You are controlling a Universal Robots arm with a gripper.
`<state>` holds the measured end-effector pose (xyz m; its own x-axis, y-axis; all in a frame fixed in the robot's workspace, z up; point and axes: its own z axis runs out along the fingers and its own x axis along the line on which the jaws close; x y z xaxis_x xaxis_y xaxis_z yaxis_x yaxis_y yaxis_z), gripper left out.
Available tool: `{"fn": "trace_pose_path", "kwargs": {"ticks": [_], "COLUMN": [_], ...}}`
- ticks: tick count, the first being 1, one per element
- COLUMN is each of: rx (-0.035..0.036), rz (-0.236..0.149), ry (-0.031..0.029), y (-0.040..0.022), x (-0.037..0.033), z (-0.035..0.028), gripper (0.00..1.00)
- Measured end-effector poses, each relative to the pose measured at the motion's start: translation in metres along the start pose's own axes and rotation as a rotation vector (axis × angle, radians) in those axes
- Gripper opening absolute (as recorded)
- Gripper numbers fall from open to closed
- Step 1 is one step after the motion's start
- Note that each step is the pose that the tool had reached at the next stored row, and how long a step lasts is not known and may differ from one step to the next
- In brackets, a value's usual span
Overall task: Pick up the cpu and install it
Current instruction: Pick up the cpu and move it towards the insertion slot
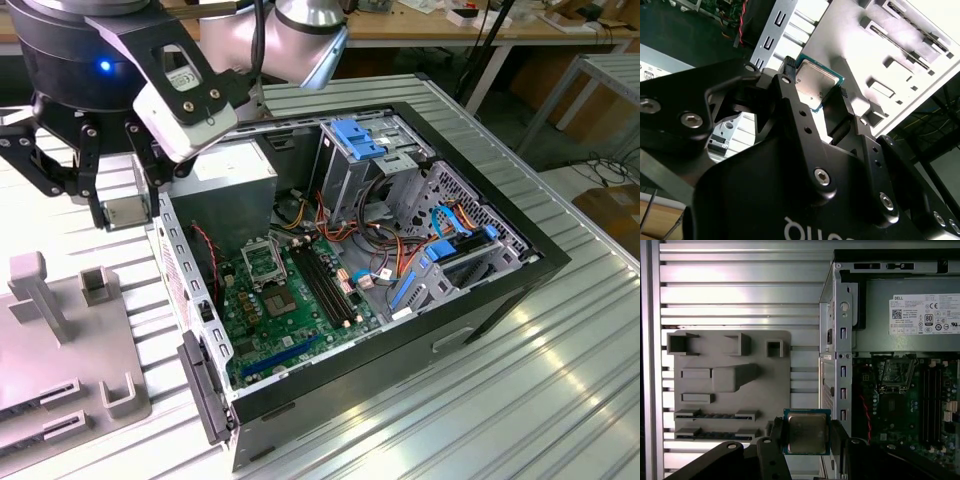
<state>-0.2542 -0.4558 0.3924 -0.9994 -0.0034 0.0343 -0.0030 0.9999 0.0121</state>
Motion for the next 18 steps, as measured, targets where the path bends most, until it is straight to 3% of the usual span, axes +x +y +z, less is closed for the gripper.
{"fn": "trace_pose_path", "kwargs": {"ticks": [18], "rx": [0.0], "rz": [0.0], "ry": [0.0], "y": [0.0], "x": [-0.0127], "z": [-0.0004], "gripper": [0.47]}}
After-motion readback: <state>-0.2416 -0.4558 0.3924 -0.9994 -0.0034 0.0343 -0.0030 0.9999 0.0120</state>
